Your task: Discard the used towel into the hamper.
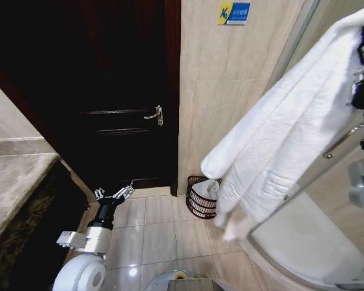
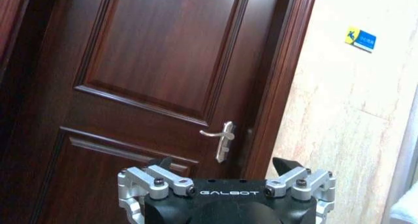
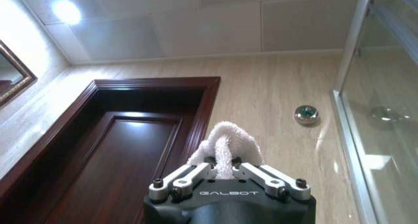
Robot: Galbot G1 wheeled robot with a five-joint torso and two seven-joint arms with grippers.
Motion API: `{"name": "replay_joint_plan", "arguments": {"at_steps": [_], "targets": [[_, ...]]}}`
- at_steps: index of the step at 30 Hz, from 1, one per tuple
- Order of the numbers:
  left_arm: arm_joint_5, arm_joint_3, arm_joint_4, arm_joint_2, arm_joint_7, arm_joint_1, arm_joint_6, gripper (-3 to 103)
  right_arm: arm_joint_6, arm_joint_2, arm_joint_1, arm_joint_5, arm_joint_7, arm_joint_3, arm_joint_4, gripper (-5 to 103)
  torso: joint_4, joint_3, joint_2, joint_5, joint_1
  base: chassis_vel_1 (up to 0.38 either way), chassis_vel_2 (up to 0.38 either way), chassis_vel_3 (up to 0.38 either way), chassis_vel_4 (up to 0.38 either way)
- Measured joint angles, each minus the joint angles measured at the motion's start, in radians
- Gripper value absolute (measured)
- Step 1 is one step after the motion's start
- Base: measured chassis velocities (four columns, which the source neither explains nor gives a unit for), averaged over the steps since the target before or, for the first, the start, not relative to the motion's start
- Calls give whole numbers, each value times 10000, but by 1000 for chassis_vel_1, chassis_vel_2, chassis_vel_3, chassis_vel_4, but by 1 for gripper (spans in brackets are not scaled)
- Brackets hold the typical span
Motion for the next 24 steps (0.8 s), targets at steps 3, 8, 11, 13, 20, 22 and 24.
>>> {"name": "replay_joint_plan", "arguments": {"at_steps": [3,8,11,13,20,22,24], "targets": [[1,1,0,0,0,0,0,100,81,-68,511,-233,-29,-547,-290,7,-1,0,0,4,0,0,0,0,0],[1,0,0,0,0,-2,0,100,122,-360,1523,-448,-45,-1221,-958,7,2,2,-1,0,8,0,0,0,0],[0,0,0,0,0,-2,0,100,108,-597,2045,-442,-64,-1491,-1413,7,3,2,-1,-3,9,0,0,0,0],[0,1,0,1,0,-2,0,100,98,-789,2470,-425,-148,-1704,-1863,7,3,3,-2,2,9,0,0,0,0],[1,0,0,0,0,-2,0,100,106,-978,3210,-327,-596,-2084,-2822,7,0,2,-2,2,7,0,0,0,0],[0,1,0,1,0,-2,0,100,109,-973,3332,-295,-661,-2190,-2928,7,0,2,-2,1,7,0,0,0,0],[0,1,0,0,0,-2,0,100,112,-892,3559,-213,-710,-2429,-3011,7,0,2,-3,1,7,0,0,0,0]]}}
